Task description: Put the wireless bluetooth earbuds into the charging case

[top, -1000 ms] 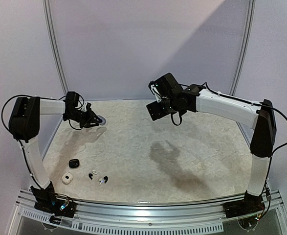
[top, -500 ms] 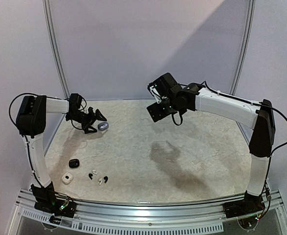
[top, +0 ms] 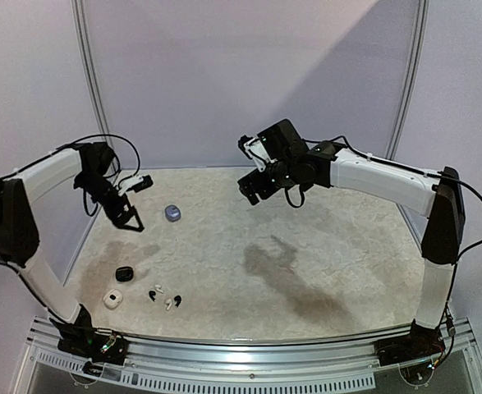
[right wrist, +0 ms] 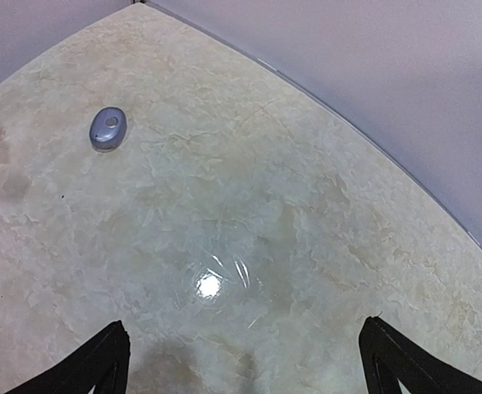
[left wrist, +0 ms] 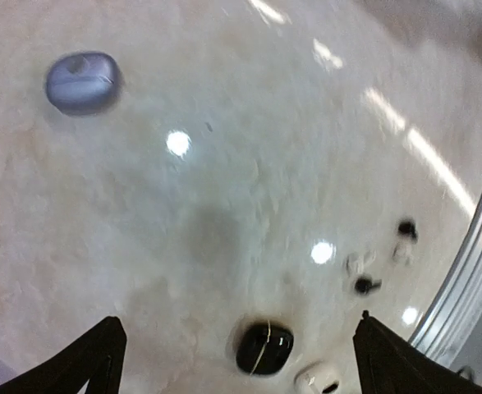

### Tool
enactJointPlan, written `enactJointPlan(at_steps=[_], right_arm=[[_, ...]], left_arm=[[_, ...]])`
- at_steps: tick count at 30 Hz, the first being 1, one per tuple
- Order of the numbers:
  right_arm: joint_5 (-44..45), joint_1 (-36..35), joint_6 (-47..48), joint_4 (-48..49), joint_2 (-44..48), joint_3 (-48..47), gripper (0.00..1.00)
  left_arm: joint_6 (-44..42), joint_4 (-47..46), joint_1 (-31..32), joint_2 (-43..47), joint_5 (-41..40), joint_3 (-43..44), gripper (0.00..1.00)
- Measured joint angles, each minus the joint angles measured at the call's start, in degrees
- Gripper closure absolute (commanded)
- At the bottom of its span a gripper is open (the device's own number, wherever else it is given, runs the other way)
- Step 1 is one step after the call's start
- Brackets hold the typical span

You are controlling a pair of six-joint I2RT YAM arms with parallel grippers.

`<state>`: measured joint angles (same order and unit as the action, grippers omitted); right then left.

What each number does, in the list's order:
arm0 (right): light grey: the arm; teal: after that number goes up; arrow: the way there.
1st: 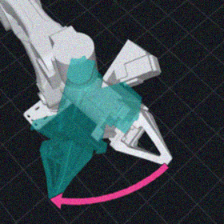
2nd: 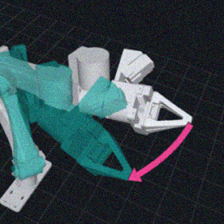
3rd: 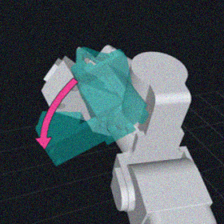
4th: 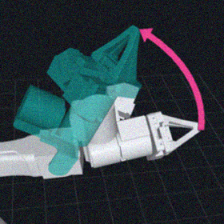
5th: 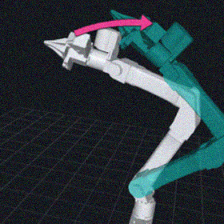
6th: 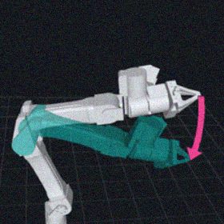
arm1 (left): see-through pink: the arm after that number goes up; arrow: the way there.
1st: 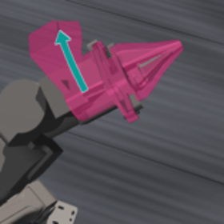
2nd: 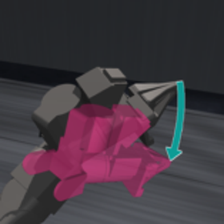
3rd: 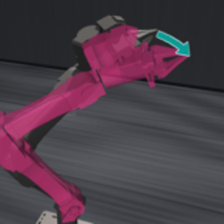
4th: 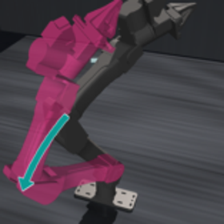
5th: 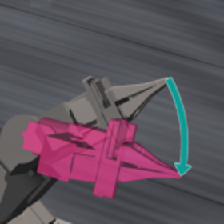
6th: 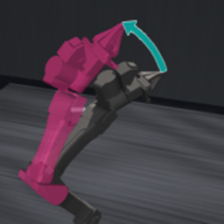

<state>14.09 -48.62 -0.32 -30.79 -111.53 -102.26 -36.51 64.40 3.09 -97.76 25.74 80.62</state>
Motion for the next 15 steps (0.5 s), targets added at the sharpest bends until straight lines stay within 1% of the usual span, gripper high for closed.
enactJointPlan(at_steps=[3, 5, 6, 9, 12, 14, 15], right_arm=[[-1.1, 0.0, 1.1, 1.3, 0.7, 1.0, 0.01], [-1.6, 0.0, 1.8, 1.9, 0.9, 1.3, 0.01], [-1.9, 0.0, 2.0, 2.2, 1.0, 1.4, 0.01], [-2.9, 0.0, 2.4, 2.6, 1.4, 1.7, 0.01], [-3.5, 0.0, 2.7, 2.6, 1.6, 1.9, 0.01], [-3.8, -0.1, 2.9, 2.5, 1.8, 1.9, 0.01], [-4.0, -0.2, 3.0, 2.5, 1.9, 1.9, 0.01]], left_arm=[[-18.9, 3.8, 0.0, 8.5, -7.0, -10.0, 0.01], [-27.7, 4.5, 0.0, 10.9, -11.5, -16.6, 0.01], [-30.6, 4.3, 0.1, 11.1, -13.2, -19.0, 0.01], [-35.8, 1.5, 0.3, 11.0, -17.1, -24.5, 0.02], [-37.9, -3.3, 0.5, 11.0, -19.5, -27.7, 0.04], [-38.6, -6.7, 0.6, 11.0, -20.5, -28.9, 0.08], [-38.9, -8.5, 0.7, 11.0, -20.9, -29.7, 0.11]])
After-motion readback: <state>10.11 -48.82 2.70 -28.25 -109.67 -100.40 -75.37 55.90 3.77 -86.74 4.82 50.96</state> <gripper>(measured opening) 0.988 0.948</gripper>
